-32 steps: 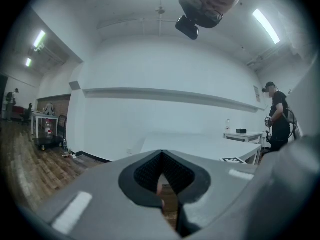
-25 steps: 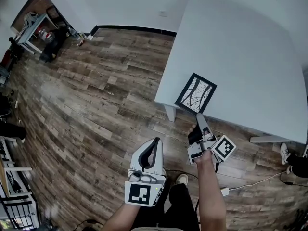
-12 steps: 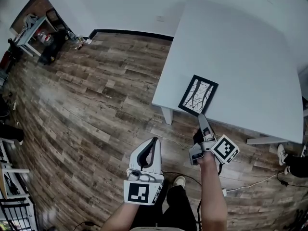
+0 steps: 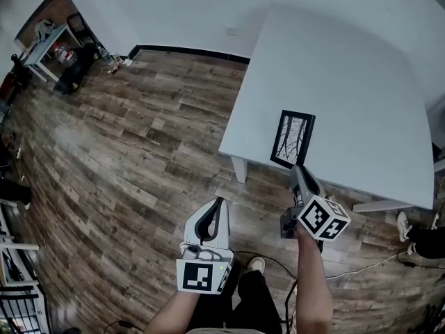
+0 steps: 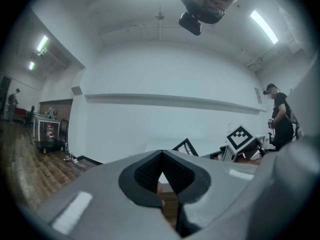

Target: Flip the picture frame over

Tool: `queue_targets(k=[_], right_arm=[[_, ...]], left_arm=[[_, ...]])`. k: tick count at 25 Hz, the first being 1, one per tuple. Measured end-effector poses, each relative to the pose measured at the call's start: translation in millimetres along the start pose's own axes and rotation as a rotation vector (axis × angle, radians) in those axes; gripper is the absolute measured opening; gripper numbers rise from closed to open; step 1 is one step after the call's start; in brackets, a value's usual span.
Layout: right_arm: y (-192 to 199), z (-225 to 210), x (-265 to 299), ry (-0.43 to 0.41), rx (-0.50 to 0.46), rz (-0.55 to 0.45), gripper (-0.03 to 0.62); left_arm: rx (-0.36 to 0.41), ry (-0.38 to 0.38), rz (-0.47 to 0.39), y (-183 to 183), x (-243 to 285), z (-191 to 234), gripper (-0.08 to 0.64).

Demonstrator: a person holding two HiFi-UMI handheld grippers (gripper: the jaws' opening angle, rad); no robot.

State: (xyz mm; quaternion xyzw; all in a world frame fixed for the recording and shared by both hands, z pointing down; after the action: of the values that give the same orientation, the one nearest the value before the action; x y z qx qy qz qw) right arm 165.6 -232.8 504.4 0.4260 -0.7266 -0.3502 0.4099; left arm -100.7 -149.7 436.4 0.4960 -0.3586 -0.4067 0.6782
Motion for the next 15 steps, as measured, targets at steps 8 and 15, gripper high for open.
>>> queue_targets(k=[8,15], right_arm=[[-16.5,16.1,-3.4,0.126,-0.351,0.046,0.092],[-23.8,27.1,3.1,0.244,-0.657,0.086,0.091]], left_arm=[[-0.006,0.000,0.002,1.4,-4.8,1.9,0.000],[-0.010,-0.002,0.009,3.5,-4.3,3.4,0.000]])
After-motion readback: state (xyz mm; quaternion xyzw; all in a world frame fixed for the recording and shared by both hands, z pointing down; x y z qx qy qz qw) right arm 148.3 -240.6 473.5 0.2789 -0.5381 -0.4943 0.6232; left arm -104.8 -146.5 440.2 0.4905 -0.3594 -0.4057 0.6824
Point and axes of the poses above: the fingertips, and each gripper's own axes: x forward along the fingers, z to its left, y out of its underside, the point moved 10 cm from there along -x, backward along the fingers, and after that the axes turned 11 degrees about -x, right-handed, at the moved point
